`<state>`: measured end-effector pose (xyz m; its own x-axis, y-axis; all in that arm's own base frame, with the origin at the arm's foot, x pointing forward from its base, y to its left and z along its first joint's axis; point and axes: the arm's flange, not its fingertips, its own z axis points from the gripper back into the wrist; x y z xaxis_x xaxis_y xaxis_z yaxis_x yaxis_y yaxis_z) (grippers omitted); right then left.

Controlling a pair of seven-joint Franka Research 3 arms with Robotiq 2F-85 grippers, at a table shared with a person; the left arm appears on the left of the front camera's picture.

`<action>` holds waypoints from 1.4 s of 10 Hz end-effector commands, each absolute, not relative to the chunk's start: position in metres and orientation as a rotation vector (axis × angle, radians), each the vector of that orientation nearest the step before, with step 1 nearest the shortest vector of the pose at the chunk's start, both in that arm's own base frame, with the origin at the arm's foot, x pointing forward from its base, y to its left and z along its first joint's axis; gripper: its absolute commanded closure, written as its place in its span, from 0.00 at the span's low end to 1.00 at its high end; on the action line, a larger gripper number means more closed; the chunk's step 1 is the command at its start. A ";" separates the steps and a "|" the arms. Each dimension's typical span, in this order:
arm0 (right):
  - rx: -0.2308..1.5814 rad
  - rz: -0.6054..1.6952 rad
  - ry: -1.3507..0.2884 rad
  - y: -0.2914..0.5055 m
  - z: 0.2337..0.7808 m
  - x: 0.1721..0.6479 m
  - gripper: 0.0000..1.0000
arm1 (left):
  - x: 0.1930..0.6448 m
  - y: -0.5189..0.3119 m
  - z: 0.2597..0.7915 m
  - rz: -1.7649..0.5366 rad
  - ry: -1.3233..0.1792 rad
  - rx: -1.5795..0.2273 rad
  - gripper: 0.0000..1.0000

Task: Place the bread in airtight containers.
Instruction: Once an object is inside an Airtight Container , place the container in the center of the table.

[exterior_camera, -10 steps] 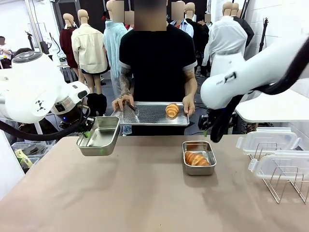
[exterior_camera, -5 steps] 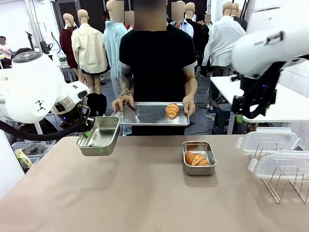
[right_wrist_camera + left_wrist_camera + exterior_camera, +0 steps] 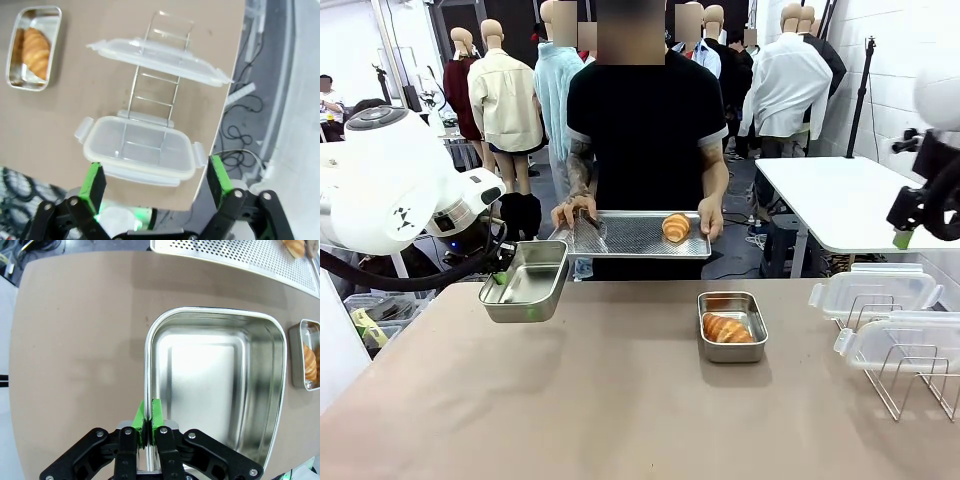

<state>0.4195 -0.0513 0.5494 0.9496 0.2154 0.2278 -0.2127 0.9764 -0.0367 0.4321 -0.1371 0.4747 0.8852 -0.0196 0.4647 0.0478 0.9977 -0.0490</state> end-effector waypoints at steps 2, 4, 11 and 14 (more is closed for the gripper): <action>-0.012 0.218 -0.233 -0.051 0.549 0.420 0.00 | 0.432 -0.135 0.478 -0.040 -0.492 -0.060 1.00; -0.012 0.218 -0.233 -0.051 0.549 0.420 0.00 | 0.432 -0.135 0.478 -0.040 -0.492 -0.060 1.00; -0.012 0.218 -0.233 -0.051 0.549 0.420 0.00 | 0.432 -0.135 0.478 -0.040 -0.492 -0.060 1.00; -0.012 0.218 -0.233 -0.051 0.549 0.420 0.00 | 0.432 -0.135 0.478 -0.040 -0.492 -0.060 1.00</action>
<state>0.4189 -0.0521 0.5475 0.9447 0.2204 0.2429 -0.2197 0.9751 -0.0305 0.4321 -0.1372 0.4747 0.8852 -0.0196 0.4647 0.0478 0.9977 -0.0489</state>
